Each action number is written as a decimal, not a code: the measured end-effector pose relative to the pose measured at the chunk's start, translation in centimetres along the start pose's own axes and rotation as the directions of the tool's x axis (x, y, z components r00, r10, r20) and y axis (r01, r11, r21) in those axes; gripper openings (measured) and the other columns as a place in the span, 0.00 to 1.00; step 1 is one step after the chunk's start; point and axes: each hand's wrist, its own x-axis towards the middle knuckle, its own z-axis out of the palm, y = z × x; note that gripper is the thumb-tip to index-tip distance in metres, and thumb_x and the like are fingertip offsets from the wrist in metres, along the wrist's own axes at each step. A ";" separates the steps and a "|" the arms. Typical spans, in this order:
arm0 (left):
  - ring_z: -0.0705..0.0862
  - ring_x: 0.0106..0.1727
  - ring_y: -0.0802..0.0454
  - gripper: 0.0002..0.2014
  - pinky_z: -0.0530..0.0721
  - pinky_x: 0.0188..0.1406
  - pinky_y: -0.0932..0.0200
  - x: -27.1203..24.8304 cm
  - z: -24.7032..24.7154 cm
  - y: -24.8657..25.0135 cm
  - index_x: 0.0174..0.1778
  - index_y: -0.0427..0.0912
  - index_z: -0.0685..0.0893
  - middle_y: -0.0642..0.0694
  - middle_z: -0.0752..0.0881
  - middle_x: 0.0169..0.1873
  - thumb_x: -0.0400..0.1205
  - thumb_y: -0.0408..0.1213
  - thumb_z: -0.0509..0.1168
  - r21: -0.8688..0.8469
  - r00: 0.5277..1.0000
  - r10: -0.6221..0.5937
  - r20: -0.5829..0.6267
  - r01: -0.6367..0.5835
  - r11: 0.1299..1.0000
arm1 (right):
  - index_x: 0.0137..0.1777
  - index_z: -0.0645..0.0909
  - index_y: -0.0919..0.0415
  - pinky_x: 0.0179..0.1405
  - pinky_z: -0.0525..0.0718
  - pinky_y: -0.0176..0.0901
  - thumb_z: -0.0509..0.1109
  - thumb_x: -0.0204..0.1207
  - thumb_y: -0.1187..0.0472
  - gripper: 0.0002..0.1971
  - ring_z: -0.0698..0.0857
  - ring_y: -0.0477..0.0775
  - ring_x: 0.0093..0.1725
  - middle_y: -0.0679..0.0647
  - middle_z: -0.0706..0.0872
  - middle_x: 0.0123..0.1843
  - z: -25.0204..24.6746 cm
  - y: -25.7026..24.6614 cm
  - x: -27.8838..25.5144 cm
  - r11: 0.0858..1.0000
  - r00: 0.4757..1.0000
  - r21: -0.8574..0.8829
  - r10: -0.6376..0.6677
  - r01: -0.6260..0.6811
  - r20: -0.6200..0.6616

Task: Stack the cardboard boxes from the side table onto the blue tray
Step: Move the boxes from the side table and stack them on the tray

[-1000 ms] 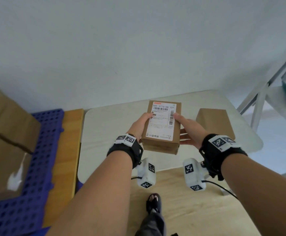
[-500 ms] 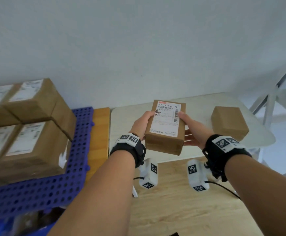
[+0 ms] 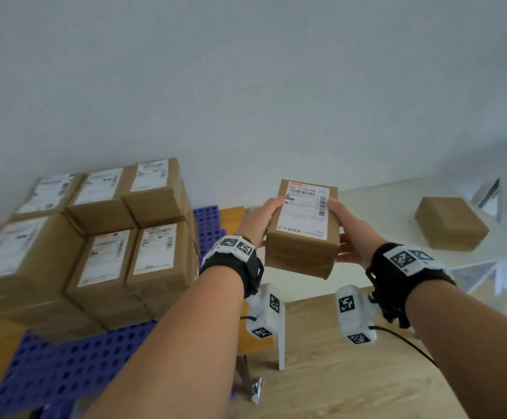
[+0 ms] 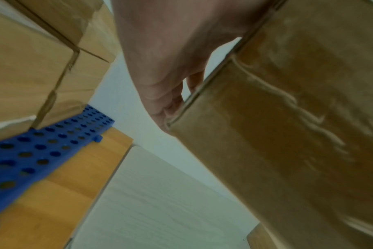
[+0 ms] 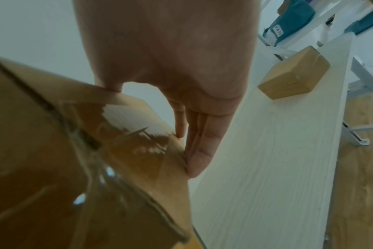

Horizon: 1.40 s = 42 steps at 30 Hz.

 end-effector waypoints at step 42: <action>0.81 0.39 0.48 0.18 0.77 0.39 0.56 -10.5 -37.5 1.5 0.38 0.44 0.81 0.44 0.82 0.37 0.73 0.58 0.64 0.316 0.868 0.251 -0.429 -0.116 0.942 | 0.58 0.84 0.60 0.40 0.91 0.49 0.69 0.71 0.31 0.32 0.92 0.59 0.45 0.58 0.93 0.47 35.6 -8.4 -4.2 0.995 0.989 -0.080 -0.044 0.056 0.143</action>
